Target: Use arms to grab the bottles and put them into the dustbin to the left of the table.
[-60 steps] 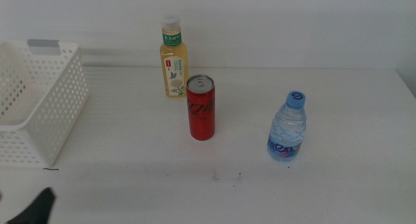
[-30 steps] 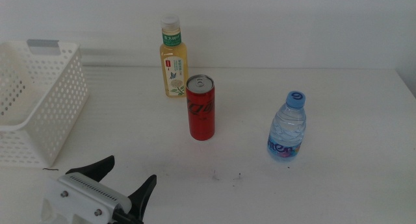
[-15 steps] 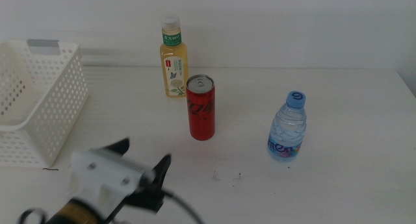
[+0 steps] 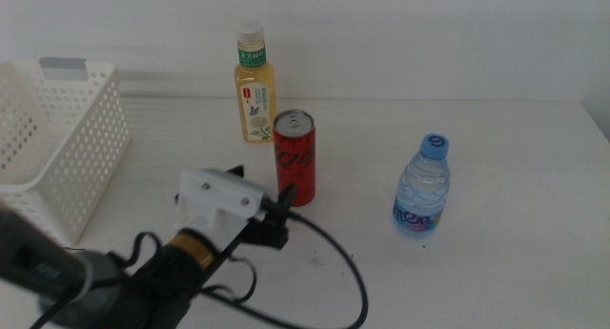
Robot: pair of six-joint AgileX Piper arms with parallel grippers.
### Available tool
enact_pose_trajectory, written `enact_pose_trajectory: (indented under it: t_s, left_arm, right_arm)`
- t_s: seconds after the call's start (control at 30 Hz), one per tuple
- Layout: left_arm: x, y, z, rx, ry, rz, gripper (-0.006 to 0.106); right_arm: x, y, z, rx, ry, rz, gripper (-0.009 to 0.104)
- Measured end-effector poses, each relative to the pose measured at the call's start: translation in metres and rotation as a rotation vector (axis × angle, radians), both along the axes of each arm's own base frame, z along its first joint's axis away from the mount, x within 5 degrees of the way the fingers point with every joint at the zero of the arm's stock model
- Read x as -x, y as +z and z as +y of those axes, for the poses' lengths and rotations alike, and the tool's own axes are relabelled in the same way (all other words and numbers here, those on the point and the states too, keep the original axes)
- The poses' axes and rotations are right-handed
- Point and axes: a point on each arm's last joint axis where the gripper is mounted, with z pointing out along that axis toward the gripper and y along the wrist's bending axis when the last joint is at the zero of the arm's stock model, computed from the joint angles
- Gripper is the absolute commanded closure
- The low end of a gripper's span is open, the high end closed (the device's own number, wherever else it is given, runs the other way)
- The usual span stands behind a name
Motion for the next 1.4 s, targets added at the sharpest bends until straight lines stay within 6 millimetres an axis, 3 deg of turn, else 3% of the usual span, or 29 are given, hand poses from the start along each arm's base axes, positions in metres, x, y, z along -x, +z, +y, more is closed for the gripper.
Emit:
enact_pose_trajectory:
  t_s: [0.2,0.5,1.07,1.23,1.37,1.4]
  left_arm:
    - [-0.025,-0.005,-0.016,0.024,-0.007,-0.012,0.007]
    - [-0.048,-0.012,-0.031,0.013,-0.025,0.01,0.007]
    - [-0.07,-0.034,-0.045,0.019,-0.028,0.032,0.007]
    - [-0.071,-0.034,-0.044,0.023,-0.014,0.033,0.025]
    - [-0.071,-0.034,-0.044,0.021,-0.016,0.032,0.052]
    - [-0.071,-0.034,-0.044,0.019,-0.016,0.031,0.067]
  right_arm:
    - [0.0,0.0,0.0,0.0,0.0,0.0,0.005]
    - [0.0,0.0,0.0,0.0,0.0,0.0,0.005]
    - [0.0,0.0,0.0,0.0,0.0,0.0,0.005]
    - [0.0,0.0,0.0,0.0,0.0,0.0,0.005]
    - [0.0,0.0,0.0,0.0,0.0,0.0,0.005]
    - [0.0,0.0,0.0,0.0,0.0,0.0,0.005]
